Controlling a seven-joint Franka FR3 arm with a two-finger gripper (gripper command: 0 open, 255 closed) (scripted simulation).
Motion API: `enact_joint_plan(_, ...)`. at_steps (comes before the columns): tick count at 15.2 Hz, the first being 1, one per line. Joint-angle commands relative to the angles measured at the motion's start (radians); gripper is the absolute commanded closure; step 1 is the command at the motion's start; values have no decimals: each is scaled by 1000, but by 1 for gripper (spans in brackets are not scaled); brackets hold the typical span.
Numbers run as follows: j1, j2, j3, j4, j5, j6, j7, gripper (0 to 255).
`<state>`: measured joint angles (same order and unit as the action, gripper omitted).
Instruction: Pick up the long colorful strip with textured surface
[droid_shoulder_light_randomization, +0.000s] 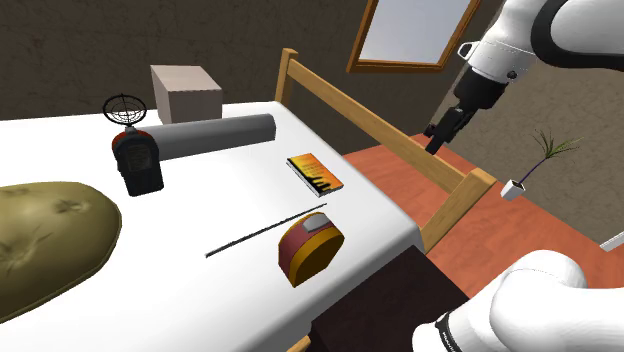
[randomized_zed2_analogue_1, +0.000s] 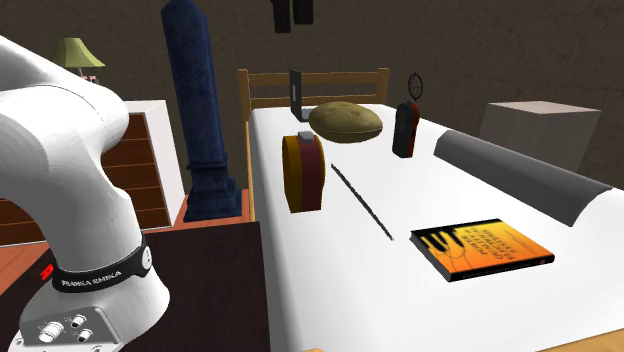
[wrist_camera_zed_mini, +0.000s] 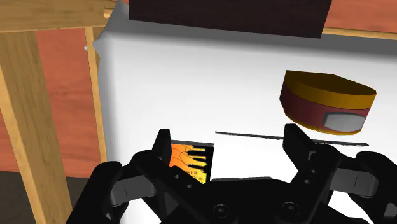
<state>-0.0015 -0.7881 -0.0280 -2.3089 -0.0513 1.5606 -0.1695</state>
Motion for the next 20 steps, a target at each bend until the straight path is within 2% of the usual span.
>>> enact_joint_plan(1, 0, 0, 0, 0, 0, 0, 0, 0)
enact_joint_plan(11, 120, 339, 13, 59, -42, 210, -248, 0)
enact_joint_plan(20, 204, 632, 65, 151, -87, 351, -440, 0)
